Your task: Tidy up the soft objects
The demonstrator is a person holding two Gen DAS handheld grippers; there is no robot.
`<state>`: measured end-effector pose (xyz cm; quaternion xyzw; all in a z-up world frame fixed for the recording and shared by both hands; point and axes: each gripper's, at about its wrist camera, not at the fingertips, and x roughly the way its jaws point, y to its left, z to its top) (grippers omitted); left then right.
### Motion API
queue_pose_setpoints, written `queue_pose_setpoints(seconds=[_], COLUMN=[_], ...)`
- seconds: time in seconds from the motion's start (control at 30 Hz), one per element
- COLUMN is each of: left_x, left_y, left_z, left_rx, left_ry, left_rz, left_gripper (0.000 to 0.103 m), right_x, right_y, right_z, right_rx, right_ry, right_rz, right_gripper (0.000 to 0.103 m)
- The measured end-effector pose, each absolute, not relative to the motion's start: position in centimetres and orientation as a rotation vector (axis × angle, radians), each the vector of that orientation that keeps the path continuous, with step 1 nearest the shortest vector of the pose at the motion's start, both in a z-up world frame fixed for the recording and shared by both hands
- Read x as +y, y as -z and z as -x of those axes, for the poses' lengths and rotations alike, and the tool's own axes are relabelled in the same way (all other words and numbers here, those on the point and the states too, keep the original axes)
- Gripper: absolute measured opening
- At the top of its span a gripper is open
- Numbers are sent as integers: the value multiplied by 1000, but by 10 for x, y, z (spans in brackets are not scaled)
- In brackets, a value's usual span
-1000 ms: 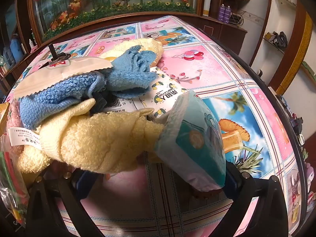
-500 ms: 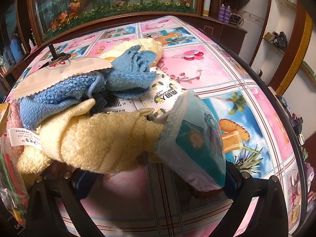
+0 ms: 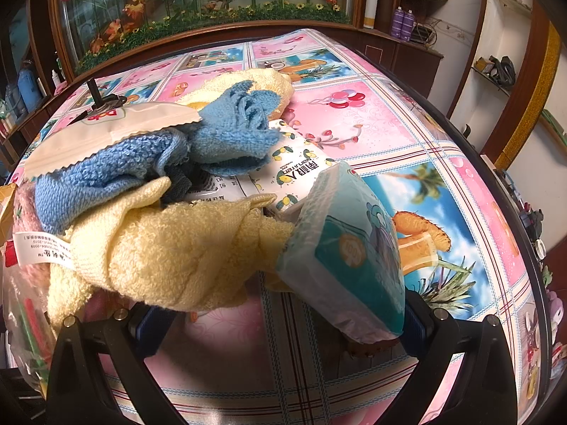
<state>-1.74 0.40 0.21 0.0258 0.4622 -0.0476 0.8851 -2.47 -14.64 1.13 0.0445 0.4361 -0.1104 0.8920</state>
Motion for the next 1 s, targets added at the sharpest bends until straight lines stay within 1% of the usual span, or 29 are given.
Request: queue_pose_setpoints(seconds=[0.17,0.27,0.43,0.57,0.7,0.8,0.93,0.97,1.0], left_x=[4,13,40,85,126,138,132,128,123], left_y=[-3,-13,-72,-131,-160,-157,-135,-129,-125], left_z=[21,32,69,104,128,134,128,122,117], left_rx=[958,923,713,534,438,423,430,461,499], left_ry=[80,71,86,48,18,24,86,114,138], left_rz=[-37,-11,37,99,128,95,74,92,112], left_gripper=[103,100,100,99,100,100,100,100,100], right_x=[-144,-139,-146,-144,-149,-157,-161,-164,-165], right_y=[-11,-10,-13,-11,-13,-34,-73,-77,-79], right_z=[23,24,37,44,55,81,134,137,128], right_rx=[904,909,973,991,991,895,578,543,574], right_ry=[256,189,109,12,9,-24,-88,-108,-112], right_rz=[-106,-77,-49,18,17,-17,-29,-48,-56], right_gripper=[103,103,103,103,102,101,102,103,102])
